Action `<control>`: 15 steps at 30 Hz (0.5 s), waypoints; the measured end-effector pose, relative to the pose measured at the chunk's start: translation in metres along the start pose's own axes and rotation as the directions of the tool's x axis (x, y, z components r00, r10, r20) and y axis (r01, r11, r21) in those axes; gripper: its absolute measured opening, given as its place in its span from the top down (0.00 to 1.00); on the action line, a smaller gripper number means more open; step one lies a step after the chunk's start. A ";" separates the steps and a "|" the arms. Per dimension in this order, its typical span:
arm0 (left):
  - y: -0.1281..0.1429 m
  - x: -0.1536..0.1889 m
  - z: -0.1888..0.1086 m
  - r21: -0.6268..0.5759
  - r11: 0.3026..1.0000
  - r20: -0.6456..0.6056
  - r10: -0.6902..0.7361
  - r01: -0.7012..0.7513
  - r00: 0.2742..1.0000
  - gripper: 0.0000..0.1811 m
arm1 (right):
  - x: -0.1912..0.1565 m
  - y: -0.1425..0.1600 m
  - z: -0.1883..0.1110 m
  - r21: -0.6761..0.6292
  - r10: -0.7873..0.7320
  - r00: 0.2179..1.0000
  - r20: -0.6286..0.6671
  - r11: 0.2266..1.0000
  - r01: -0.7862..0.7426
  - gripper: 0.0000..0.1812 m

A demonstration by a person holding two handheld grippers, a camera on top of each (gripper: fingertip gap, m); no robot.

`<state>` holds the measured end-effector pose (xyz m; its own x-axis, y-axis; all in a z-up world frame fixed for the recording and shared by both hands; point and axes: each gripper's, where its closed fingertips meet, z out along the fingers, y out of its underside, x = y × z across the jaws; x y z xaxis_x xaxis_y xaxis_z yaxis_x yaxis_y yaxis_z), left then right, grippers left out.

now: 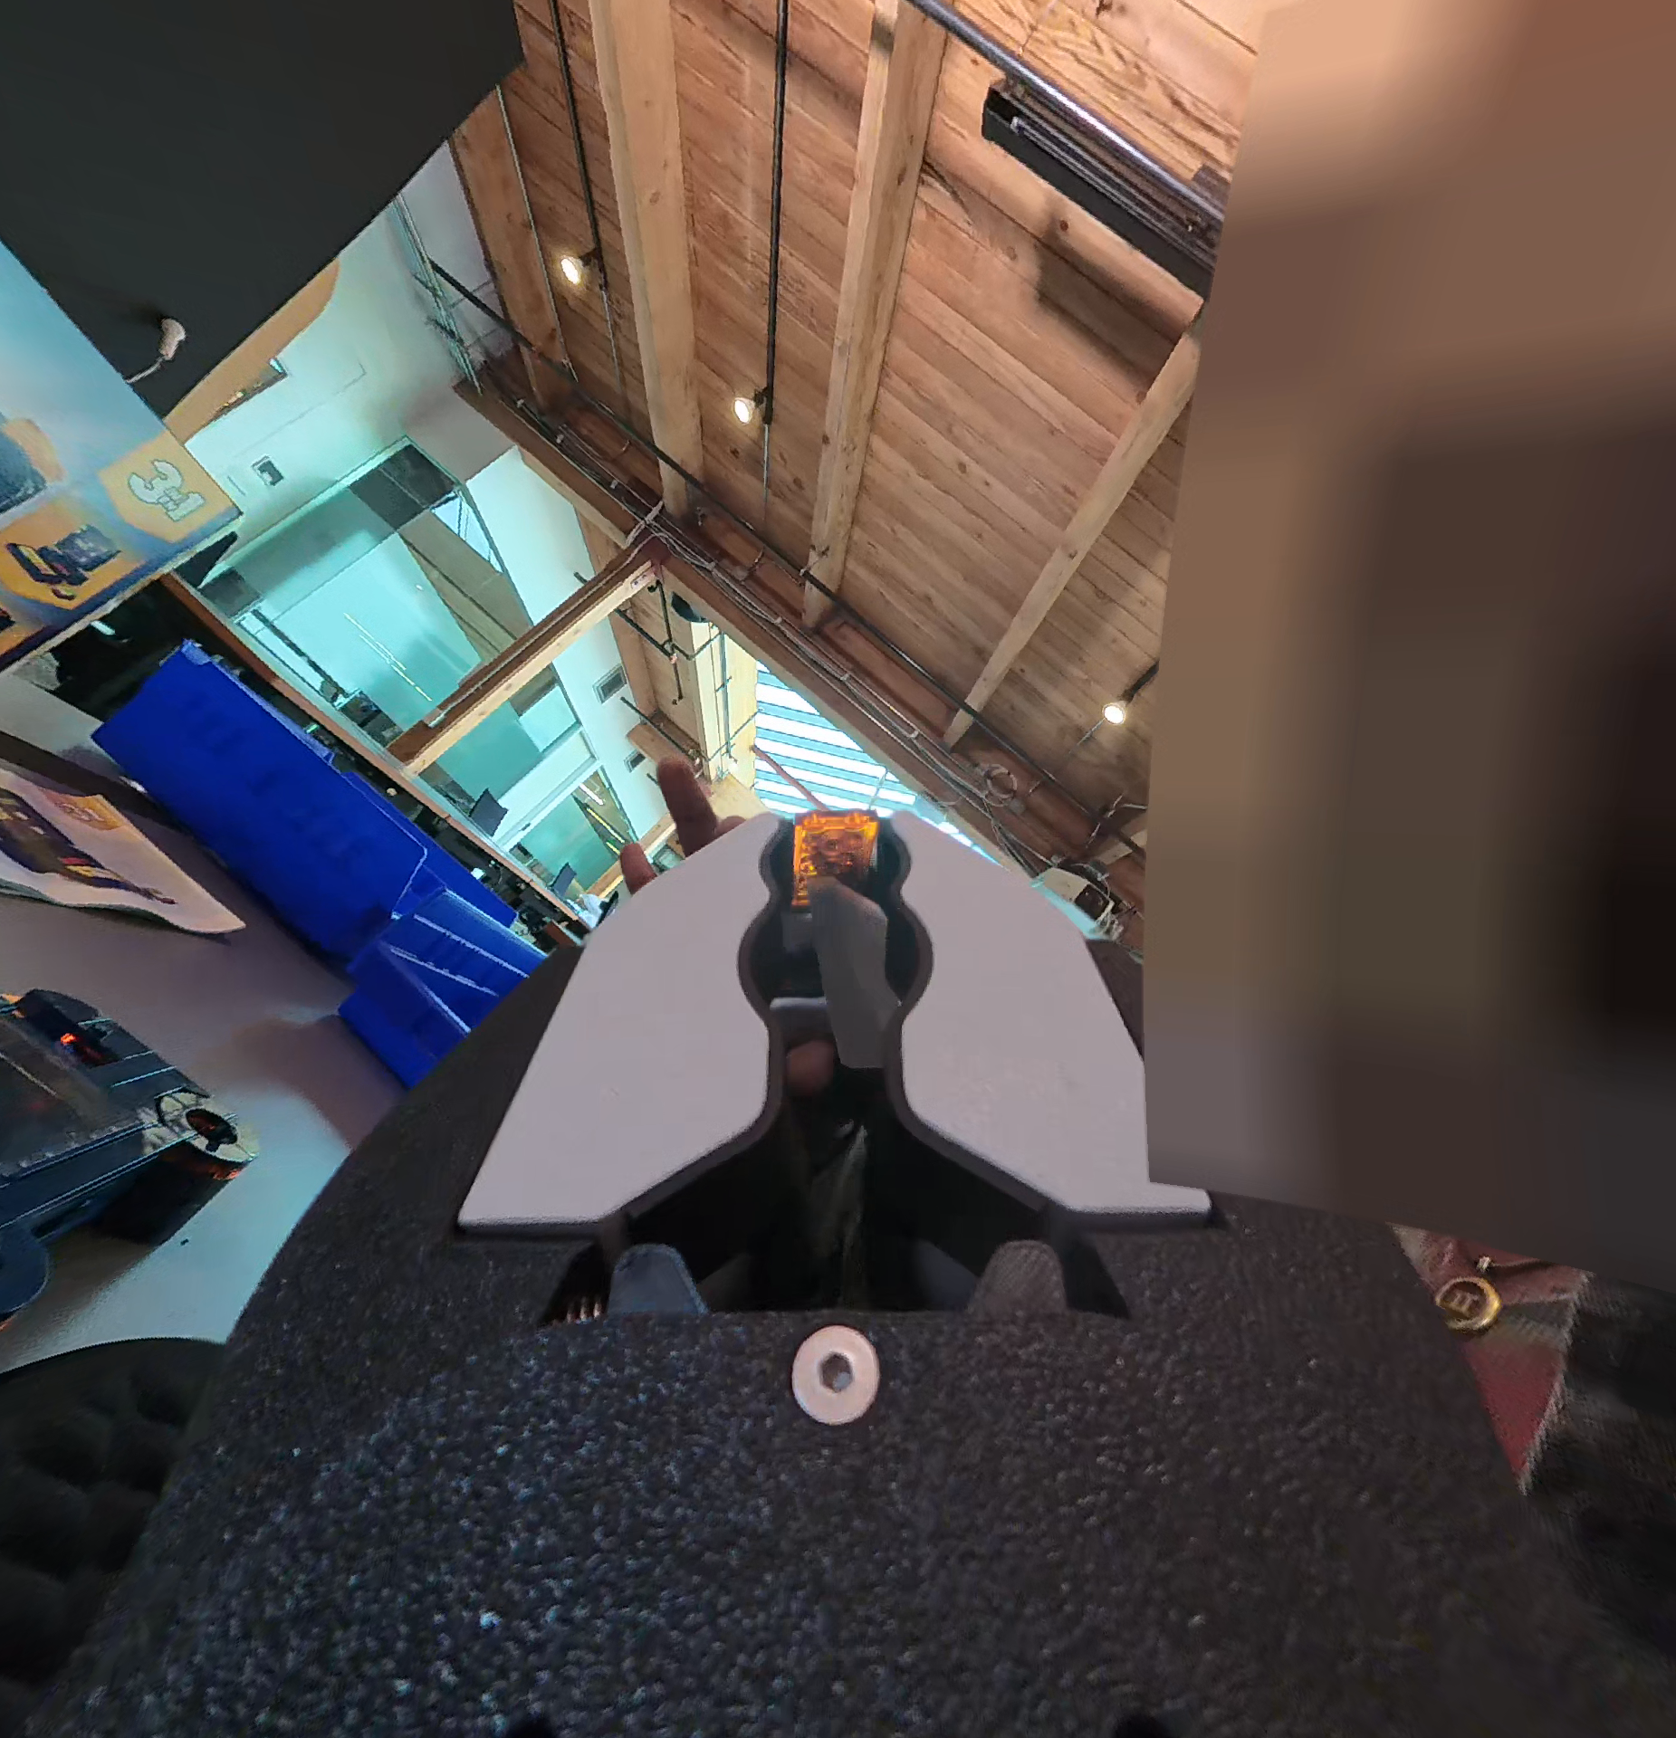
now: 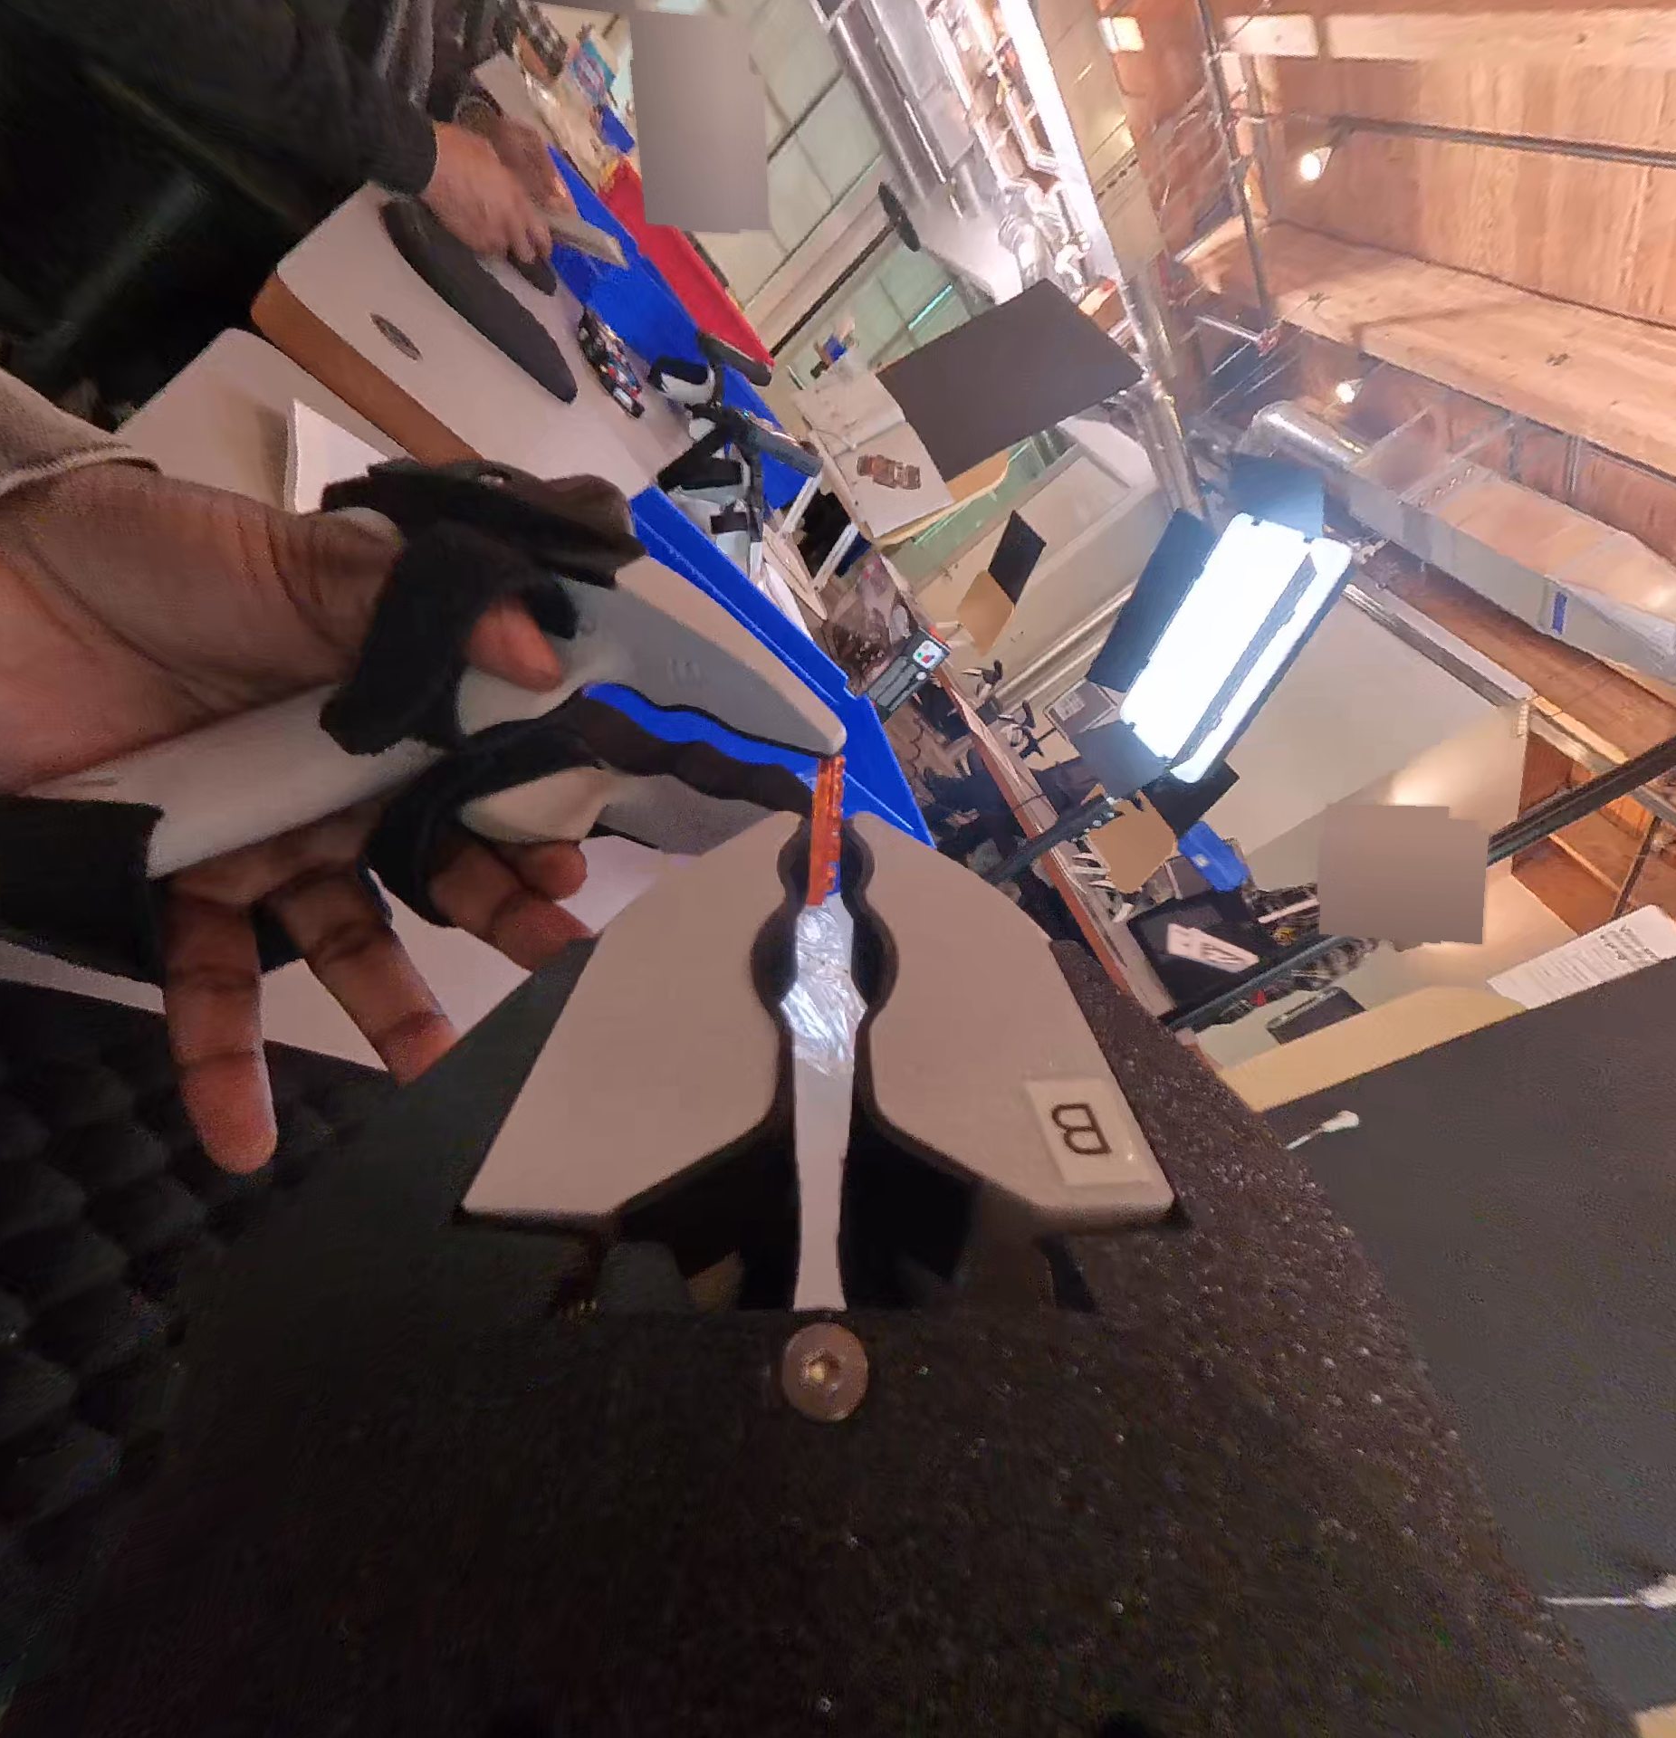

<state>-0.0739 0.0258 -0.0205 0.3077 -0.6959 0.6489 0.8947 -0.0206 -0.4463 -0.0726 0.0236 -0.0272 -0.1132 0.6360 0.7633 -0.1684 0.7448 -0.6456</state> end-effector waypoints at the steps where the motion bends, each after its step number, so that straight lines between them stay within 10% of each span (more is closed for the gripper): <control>1: 0.002 0.000 0.000 -0.021 0.999 0.000 0.025 -0.025 1.000 0.90 | -0.001 0.000 -0.002 -0.004 -0.010 1.000 0.002 1.000 0.010 0.97; 6: -0.003 -0.023 -0.006 -0.208 0.859 0.231 0.508 -0.468 0.830 0.28 | 0.015 0.021 -0.042 -0.116 0.062 0.997 -0.046 0.991 -0.067 0.98; 10: -0.020 -0.037 -0.022 -0.420 0.527 0.255 0.850 -0.739 0.461 0.20 | 0.060 0.070 -0.108 -0.312 0.089 0.965 -0.247 0.935 -0.166 0.98; 15: -0.032 -0.044 -0.033 -0.431 0.547 0.288 0.837 -0.717 0.466 0.23 | 0.146 0.136 -0.210 -0.568 -0.009 0.886 -0.463 0.771 -0.289 0.97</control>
<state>-0.1271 0.0329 -0.0550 0.9852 -0.1349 0.1060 0.1294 0.1787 -0.9754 0.0935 0.2600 -0.0083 0.3545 0.6504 0.6718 0.4591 0.5048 -0.7310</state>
